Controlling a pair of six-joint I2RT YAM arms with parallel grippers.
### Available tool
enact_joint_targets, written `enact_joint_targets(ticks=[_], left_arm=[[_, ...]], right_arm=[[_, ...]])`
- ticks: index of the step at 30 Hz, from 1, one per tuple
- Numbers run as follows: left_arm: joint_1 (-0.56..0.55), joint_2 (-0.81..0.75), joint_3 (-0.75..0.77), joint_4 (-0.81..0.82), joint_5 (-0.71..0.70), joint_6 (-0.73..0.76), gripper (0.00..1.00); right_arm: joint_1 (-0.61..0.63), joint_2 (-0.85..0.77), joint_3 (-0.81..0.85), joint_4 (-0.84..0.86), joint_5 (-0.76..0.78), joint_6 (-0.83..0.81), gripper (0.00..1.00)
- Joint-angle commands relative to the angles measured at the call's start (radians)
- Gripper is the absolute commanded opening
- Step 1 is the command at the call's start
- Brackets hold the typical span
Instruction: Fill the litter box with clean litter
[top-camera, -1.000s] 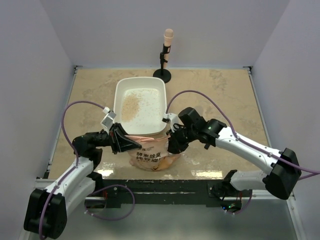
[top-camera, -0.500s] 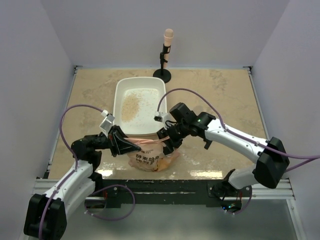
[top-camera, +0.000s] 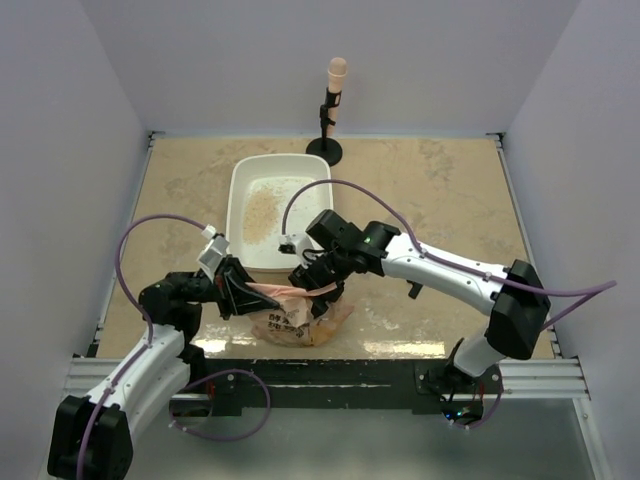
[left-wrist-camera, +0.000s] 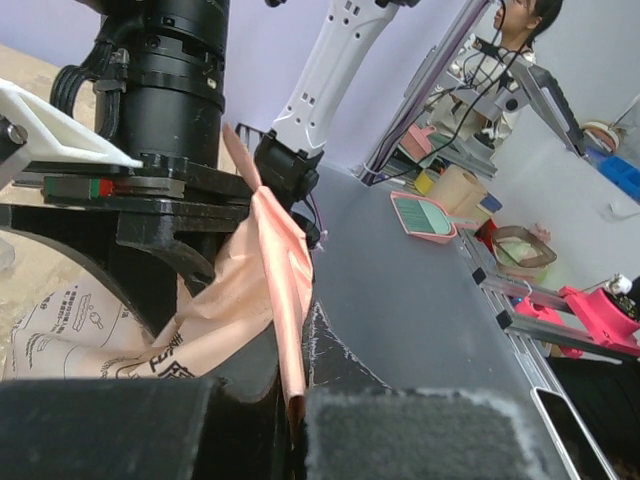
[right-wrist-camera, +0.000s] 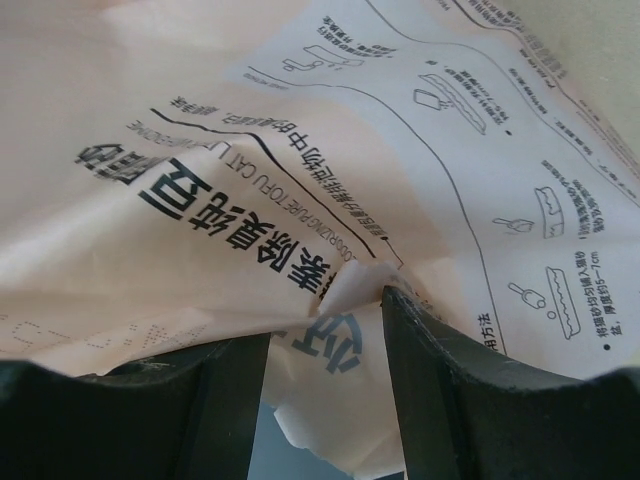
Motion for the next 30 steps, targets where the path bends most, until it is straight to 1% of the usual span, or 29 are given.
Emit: enact_joint_targets(ticks=[1,4,6,8,9,11,12,14,15,17,18,21,24,26,30], left_arm=[[-0.005,-0.007,0.007,0.651,-0.08,0.012,0.0],[-0.005,-0.018,0.002,0.65,-0.084,0.015,0.0],[-0.005,-0.023,0.002,0.651,-0.087,0.015,0.0],[-0.005,-0.026,-0.002,0.65,-0.093,0.019,0.0],[-0.003,-0.027,-0.001,0.65,-0.096,0.019,0.0],[-0.003,-0.038,-0.005,0.65,-0.109,0.027,0.0],[-0.002,-0.043,-0.007,0.65,-0.118,0.041,0.0],[0.0,-0.059,-0.022,0.65,-0.15,0.058,0.0],[0.0,-0.064,-0.036,0.65,-0.164,0.078,0.0],[0.0,-0.081,-0.05,0.65,-0.195,0.096,0.0],[0.0,-0.086,-0.054,0.65,-0.198,0.108,0.0],[0.0,-0.098,-0.065,0.65,-0.21,0.127,0.0],[-0.002,-0.102,-0.068,0.65,-0.216,0.134,0.01],[-0.002,-0.106,-0.067,0.65,-0.213,0.138,0.01],[-0.002,-0.096,-0.053,0.65,-0.208,0.157,0.02]], right_arm=[[0.101,-0.022,0.076,0.061,-0.015,0.101,0.53],[0.135,-0.036,0.094,0.046,0.061,0.153,0.53],[0.157,-0.045,0.108,0.029,0.161,0.188,0.53],[0.178,-0.042,0.15,-0.04,0.264,0.205,0.53],[0.184,-0.042,0.156,-0.062,0.345,0.213,0.53],[0.189,-0.045,0.122,-0.069,0.396,0.242,0.53],[0.192,-0.049,0.064,-0.034,0.402,0.254,0.54],[0.203,-0.057,0.003,0.007,0.416,0.295,0.54],[0.206,-0.057,-0.046,0.036,0.462,0.311,0.54],[0.212,-0.057,-0.079,0.052,0.515,0.355,0.55],[0.212,-0.059,-0.103,0.068,0.545,0.365,0.57],[0.211,-0.069,-0.131,0.081,0.582,0.403,0.61],[0.212,-0.08,-0.14,0.063,0.605,0.418,0.63],[0.212,-0.094,-0.149,0.055,0.559,0.403,0.63],[0.212,-0.152,-0.163,0.015,0.56,0.385,0.63]])
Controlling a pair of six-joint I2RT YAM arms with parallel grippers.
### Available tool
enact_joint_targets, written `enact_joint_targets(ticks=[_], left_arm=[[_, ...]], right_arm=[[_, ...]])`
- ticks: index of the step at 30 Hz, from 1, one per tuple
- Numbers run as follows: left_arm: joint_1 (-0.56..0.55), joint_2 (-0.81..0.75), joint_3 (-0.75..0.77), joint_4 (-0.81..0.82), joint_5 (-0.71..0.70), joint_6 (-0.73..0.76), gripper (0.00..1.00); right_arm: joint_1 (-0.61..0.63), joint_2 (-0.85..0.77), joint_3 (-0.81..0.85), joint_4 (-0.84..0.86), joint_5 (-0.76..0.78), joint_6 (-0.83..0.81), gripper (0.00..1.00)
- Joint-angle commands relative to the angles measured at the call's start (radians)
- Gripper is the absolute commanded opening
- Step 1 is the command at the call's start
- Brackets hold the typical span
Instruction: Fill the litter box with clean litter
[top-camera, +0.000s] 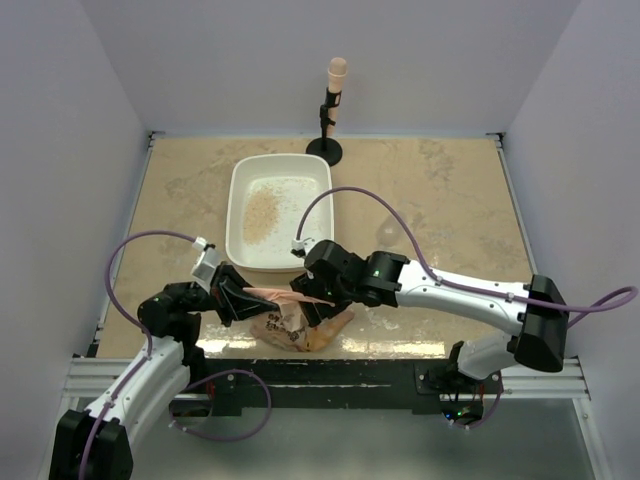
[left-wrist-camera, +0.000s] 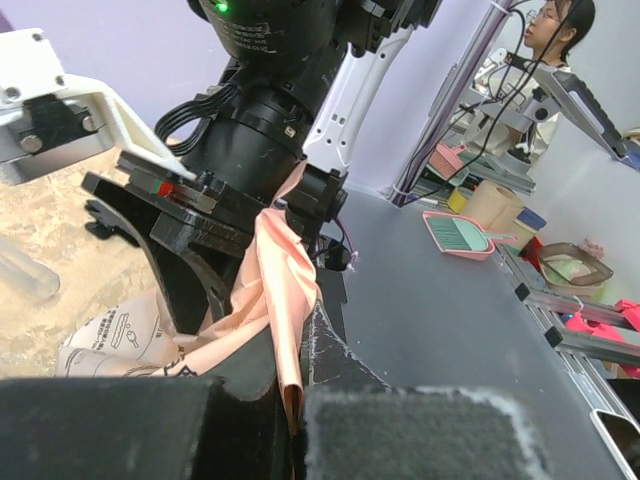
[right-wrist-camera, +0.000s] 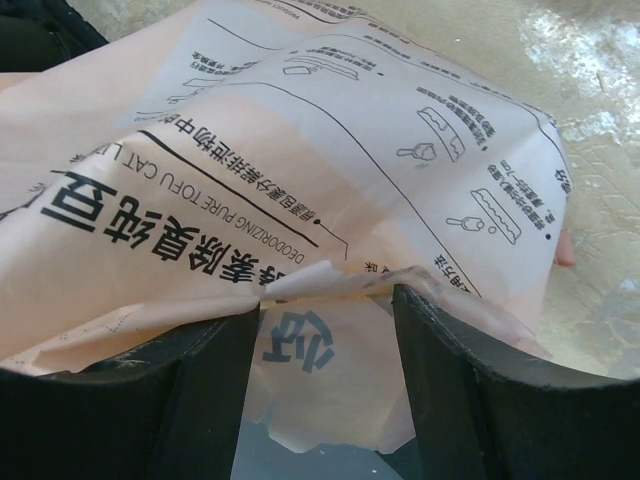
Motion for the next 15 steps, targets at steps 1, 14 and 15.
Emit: enact_joint_targets(ticks=[1,14,15], left_arm=[[0.0,0.011,0.028,0.64,-0.134,0.076,0.02],[0.0,0.125,0.178,0.64,-0.136,0.098,0.02],[0.0,0.148,0.192,0.642,-0.126,0.095,0.02]], right_arm=[[0.021,-0.029,-0.037,-0.082,0.054,-0.005,0.63],[0.021,-0.2,-0.315,0.386,0.409,0.311,0.62],[0.021,-0.202,-0.324,0.411,0.453,0.325,0.62]])
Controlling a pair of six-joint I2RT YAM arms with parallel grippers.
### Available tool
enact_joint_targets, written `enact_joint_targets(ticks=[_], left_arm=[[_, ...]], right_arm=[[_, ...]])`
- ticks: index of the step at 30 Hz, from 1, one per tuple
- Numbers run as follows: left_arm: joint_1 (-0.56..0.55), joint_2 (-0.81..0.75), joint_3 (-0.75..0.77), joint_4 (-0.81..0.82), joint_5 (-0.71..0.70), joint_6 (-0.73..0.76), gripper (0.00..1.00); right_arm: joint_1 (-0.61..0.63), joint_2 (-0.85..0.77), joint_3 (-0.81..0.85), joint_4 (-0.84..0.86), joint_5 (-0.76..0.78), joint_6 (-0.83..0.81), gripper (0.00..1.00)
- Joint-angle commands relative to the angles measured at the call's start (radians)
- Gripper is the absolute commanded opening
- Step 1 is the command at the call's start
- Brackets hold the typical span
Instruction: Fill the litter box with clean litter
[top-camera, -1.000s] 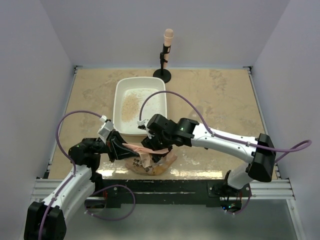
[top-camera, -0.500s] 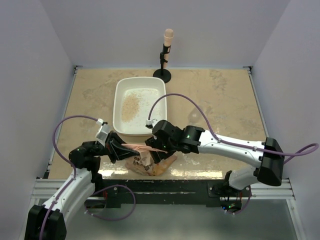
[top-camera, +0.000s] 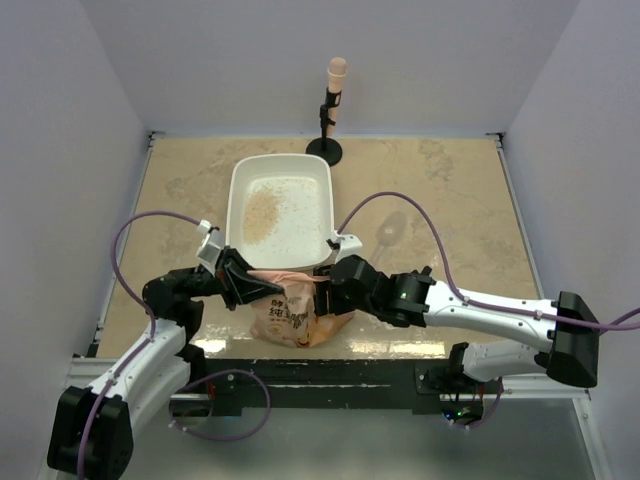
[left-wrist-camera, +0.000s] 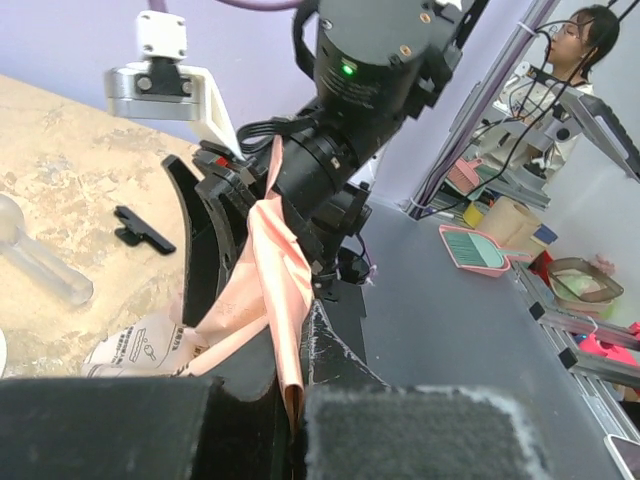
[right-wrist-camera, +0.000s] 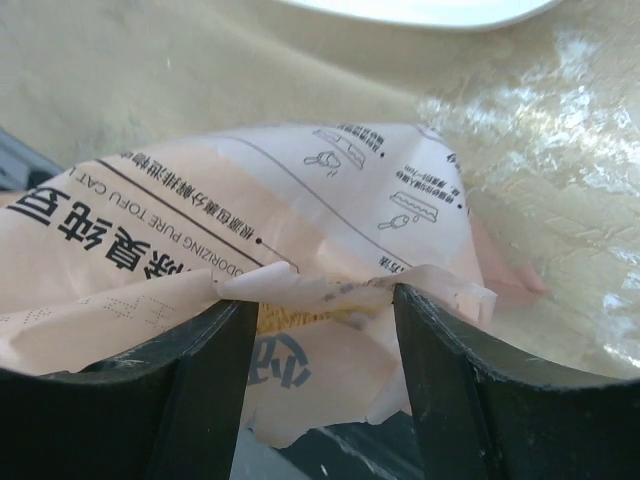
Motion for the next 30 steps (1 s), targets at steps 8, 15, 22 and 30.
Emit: enact_joint_targets(ticks=[8,15,22,30], left_arm=[[-0.009,0.152,0.278,0.651,-0.04,0.045,0.0],[-0.012,0.169,0.391,0.651,0.052,-0.009,0.0],[-0.012,0.057,0.226,0.651,0.097,-0.037,0.0],[-0.012,-0.023,0.036,0.651,0.036,-0.018,0.0]], right_arm=[[0.008,-0.012,-0.054,0.186,0.341,0.123,0.63],[0.006,-0.093,-0.072,0.177,0.398,0.134,0.62],[0.005,-0.153,0.096,-0.086,0.433,0.068,0.65],[-0.039,-0.222,0.138,-0.299,0.586,0.112,0.74]])
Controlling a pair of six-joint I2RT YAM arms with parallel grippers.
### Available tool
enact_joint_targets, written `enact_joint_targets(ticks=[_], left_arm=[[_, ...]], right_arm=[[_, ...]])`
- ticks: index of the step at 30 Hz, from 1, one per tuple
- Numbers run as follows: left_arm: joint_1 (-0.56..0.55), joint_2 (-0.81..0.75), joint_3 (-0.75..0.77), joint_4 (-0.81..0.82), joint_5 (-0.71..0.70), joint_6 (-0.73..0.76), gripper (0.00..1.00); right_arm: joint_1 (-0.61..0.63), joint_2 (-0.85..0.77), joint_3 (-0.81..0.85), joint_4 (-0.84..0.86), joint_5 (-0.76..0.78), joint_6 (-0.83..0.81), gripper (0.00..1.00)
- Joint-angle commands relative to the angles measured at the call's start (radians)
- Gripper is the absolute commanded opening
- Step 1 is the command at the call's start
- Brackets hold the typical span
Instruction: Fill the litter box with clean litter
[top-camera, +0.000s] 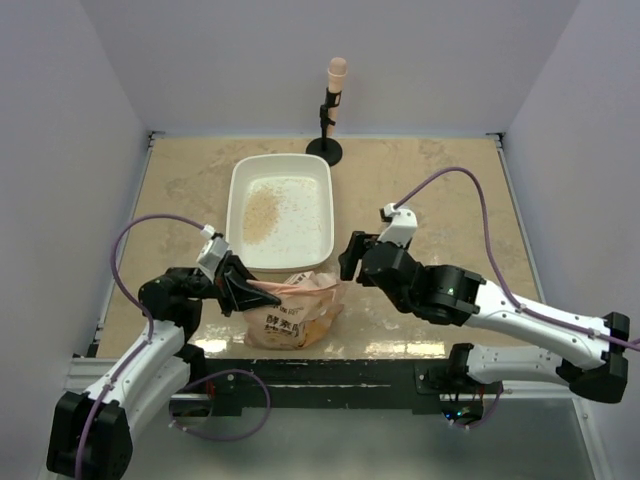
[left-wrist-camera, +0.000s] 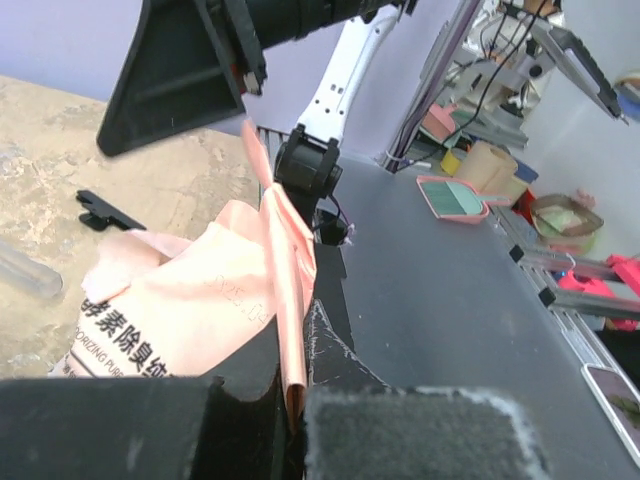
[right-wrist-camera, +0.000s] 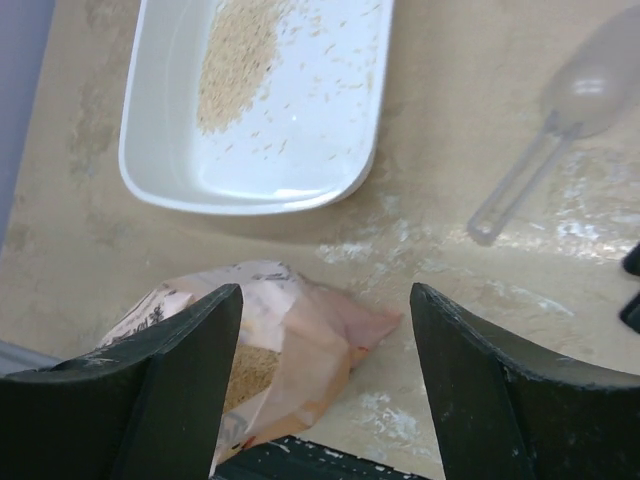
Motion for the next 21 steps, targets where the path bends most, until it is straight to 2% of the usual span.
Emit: enact_joint_targets(ticks=[1,6,7,9,10,14,17,18,20,21], left_arm=[[-0.007,-0.042,-0.056,0.659,-0.119,0.001,0.0],[-0.006,-0.046,-0.089,0.657,-0.116,0.009,0.09],[-0.006,-0.046,-0.089,0.657,-0.115,0.009,0.16],[-0.006,-0.052,-0.084,0.657,-0.104,0.006,0.22],[-0.006,-0.06,-0.084,0.657,-0.101,0.007,0.32],[-0.001,-0.083,-0.081,0.657,-0.104,0.003,0.46],[0.008,-0.114,-0.067,0.643,-0.131,0.004,0.59],[0.019,-0.126,-0.049,0.625,-0.136,0.009,0.62],[0.068,-0.181,-0.029,0.481,-0.154,0.043,0.69],[0.085,-0.206,-0.005,0.393,-0.162,0.126,0.72]], right_arm=[[-0.046,-0.046,0.007,-0.121,0.142,0.04,0.74],[-0.158,-0.047,-0.077,-0.047,0.062,-0.001,0.75],[-0.185,-0.04,-0.088,-0.006,0.017,-0.015,0.76],[-0.261,-0.002,-0.105,0.039,-0.031,-0.056,0.76],[-0.284,0.017,-0.115,0.072,-0.051,-0.063,0.76],[-0.388,0.118,-0.114,0.134,-0.151,-0.075,0.79],[-0.407,0.207,-0.096,0.16,-0.171,-0.078,0.8],[-0.408,0.227,-0.088,0.166,-0.179,-0.076,0.8],[-0.414,0.294,-0.08,0.171,-0.192,-0.061,0.8],[-0.416,0.313,-0.079,0.172,-0.203,-0.057,0.8]])
